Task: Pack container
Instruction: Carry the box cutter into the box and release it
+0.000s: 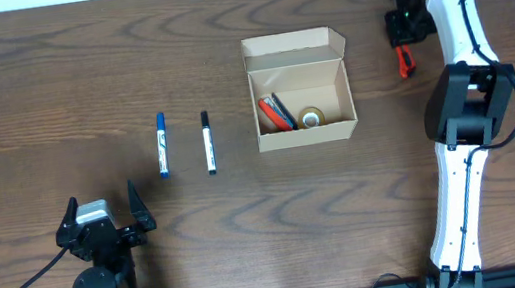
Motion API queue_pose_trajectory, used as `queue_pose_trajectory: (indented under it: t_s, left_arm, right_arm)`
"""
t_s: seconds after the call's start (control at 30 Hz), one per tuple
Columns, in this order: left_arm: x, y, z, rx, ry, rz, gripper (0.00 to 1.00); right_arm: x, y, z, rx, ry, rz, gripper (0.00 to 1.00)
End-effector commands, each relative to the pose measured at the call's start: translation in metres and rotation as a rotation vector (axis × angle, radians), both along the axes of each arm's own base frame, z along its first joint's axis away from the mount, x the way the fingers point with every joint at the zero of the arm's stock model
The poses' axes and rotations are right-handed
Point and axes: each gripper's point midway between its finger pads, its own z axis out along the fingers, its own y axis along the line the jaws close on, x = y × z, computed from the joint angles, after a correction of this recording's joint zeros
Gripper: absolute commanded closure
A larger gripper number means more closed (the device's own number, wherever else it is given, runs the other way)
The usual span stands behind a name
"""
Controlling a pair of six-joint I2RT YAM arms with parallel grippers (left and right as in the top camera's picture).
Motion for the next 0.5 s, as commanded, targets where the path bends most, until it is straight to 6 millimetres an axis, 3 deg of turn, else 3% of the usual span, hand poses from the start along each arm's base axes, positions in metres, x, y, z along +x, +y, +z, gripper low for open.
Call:
queue_pose_trajectory:
  t_s: [0.0, 0.1, 0.2, 0.33, 0.4, 0.47]
  left_arm:
    - [-0.001, 0.002, -0.018, -0.014, 0.05, 0.012, 0.05]
    - [-0.001, 0.002, -0.018, -0.014, 0.05, 0.012, 0.05]
    - [-0.001, 0.002, -0.018, -0.014, 0.05, 0.012, 0.05]
    - [-0.001, 0.002, -0.018, -0.014, 0.05, 0.012, 0.05]
    - [-0.001, 0.002, -0.018, -0.014, 0.05, 0.012, 0.05]
    - [-0.001, 0.002, -0.018, -0.015, 0.05, 0.012, 0.05]
  right_arm:
    - [0.027, 0.024, 0.121, 0.084, -0.273, 0.039, 0.99]
    - [0.02, 0.044, 0.196, 0.115, -0.405, 0.085, 0.99]
    - [0.001, 0.066, 0.258, 0.136, -0.504, 0.131, 0.99]
    - [-0.041, 0.131, 0.328, 0.32, -0.6, 0.289, 0.99]
    - [-0.056, 0.153, 0.341, 0.333, -0.609, 0.339, 0.99]
    - [-0.067, 0.171, 0.336, 0.323, -0.572, 0.372, 0.99]
